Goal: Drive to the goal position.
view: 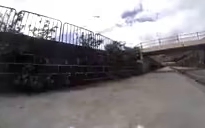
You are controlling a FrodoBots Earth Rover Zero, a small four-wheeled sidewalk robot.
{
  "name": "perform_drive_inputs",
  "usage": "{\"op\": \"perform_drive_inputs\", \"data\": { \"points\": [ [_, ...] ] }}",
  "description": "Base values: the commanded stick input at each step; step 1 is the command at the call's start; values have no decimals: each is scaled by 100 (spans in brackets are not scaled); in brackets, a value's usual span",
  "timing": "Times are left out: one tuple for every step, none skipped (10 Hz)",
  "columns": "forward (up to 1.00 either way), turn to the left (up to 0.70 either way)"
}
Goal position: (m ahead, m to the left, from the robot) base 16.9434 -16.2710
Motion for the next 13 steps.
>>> {"op": "perform_drive_inputs", "data": {
  "points": [
    [100, 0],
    [100, 0],
    [100, -40],
    [100, -40],
    [100, -40],
    [100, -40],
    [100, -40],
    [100, -40],
    [100, -40],
    [100, -40],
    [100, -30],
    [100, -14],
    [100, 0]
  ]
}}
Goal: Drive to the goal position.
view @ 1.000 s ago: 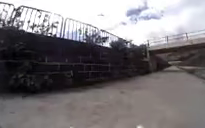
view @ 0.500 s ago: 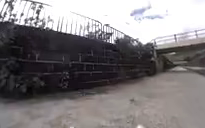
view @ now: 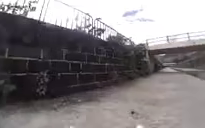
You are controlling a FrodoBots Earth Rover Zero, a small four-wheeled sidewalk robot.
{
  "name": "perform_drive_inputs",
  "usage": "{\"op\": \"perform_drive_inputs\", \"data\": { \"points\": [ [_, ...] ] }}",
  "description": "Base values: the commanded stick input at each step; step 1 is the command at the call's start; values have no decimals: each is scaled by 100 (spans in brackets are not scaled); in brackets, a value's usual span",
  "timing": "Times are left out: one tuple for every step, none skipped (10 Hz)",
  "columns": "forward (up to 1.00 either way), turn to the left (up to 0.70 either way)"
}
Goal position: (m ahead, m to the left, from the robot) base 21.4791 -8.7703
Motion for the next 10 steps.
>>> {"op": "perform_drive_inputs", "data": {
  "points": [
    [100, 0],
    [100, 0],
    [100, 0],
    [100, 0],
    [100, 0],
    [100, 0],
    [100, 0],
    [100, 0],
    [100, 0],
    [100, 0]
  ]
}}
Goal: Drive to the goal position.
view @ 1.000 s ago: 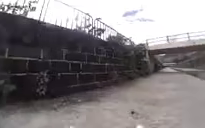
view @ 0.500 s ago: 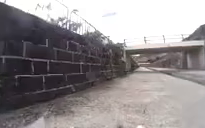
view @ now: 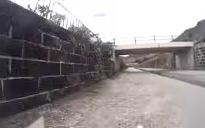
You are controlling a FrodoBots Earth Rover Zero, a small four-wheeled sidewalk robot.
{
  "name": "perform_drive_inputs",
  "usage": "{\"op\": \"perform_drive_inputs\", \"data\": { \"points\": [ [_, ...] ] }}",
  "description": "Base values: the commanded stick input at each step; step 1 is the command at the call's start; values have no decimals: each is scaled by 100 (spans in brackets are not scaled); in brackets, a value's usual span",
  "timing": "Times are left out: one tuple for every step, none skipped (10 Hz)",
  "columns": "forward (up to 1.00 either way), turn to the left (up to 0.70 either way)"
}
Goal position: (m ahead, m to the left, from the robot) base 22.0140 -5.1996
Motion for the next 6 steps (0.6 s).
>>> {"op": "perform_drive_inputs", "data": {
  "points": [
    [100, -40],
    [100, -40],
    [100, -39],
    [100, -24],
    [100, -9],
    [100, 0]
  ]
}}
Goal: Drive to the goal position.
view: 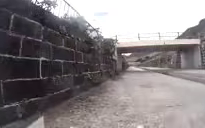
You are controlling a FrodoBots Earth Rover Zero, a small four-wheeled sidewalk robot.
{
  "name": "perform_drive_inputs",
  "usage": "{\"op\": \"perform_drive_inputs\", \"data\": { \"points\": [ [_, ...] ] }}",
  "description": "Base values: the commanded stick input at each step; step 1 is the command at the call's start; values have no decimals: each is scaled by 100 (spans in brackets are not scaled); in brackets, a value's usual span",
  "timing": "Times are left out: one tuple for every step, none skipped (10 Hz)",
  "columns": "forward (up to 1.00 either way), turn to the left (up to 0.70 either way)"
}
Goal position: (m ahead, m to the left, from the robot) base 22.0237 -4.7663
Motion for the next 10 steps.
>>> {"op": "perform_drive_inputs", "data": {
  "points": [
    [100, 0],
    [100, 0],
    [100, 0],
    [100, 0],
    [100, 0],
    [100, 0],
    [100, 0],
    [100, 0],
    [100, 0],
    [100, 0]
  ]
}}
